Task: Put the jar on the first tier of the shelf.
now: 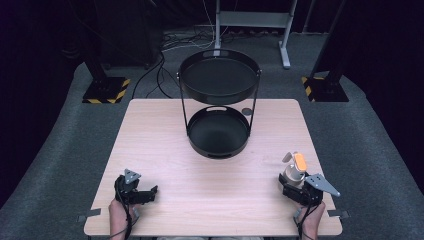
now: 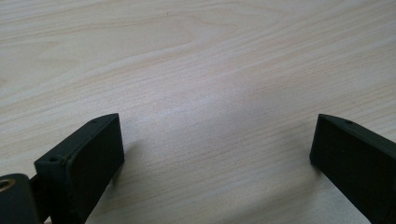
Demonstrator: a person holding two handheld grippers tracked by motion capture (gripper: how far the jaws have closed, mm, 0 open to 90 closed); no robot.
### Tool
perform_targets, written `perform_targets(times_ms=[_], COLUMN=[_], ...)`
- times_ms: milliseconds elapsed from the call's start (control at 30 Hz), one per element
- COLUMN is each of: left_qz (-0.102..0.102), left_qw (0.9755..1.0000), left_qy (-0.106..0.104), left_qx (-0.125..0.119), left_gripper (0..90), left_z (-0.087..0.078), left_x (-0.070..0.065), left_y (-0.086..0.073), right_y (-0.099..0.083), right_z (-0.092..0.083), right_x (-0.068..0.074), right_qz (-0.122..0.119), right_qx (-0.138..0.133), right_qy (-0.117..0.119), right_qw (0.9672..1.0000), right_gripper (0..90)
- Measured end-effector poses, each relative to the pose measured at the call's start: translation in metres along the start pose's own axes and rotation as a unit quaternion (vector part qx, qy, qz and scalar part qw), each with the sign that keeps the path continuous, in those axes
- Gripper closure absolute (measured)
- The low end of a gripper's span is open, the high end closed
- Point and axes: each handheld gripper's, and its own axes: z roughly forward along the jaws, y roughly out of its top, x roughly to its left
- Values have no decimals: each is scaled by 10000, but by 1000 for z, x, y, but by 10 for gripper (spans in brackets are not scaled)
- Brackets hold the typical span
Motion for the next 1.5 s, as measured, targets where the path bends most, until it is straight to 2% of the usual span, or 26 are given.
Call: perform_targets(times_ms=[100,167,400,767,1200,1500], left_qz=[0,2,0,1,-1,0], left_qw=[10000,10000,10000,10000,10000,10000], left_qy=[0,1,-1,-1,-2,-2], left_qx=[0,-1,-1,-1,0,0], left_gripper=[23,23,23,23,23,23], left_z=[0,0,0,0,0,0], left_x=[0,0,0,0,0,0], left_y=[0,0,0,0,0,0], right_y=[0,1,0,6,15,21], right_z=[-1,-1,-2,-5,1,7], right_x=[2,4,6,8,16,22], right_qz=[-54,-153,-177,-234,-350,-337], right_qx=[-45,-30,-78,-51,-61,-85], right_qy=[19,-55,-107,24,173,259], right_qw=[10000,9999,9998,9997,9992,9991], right_gripper=[272,277,282,282,283,283])
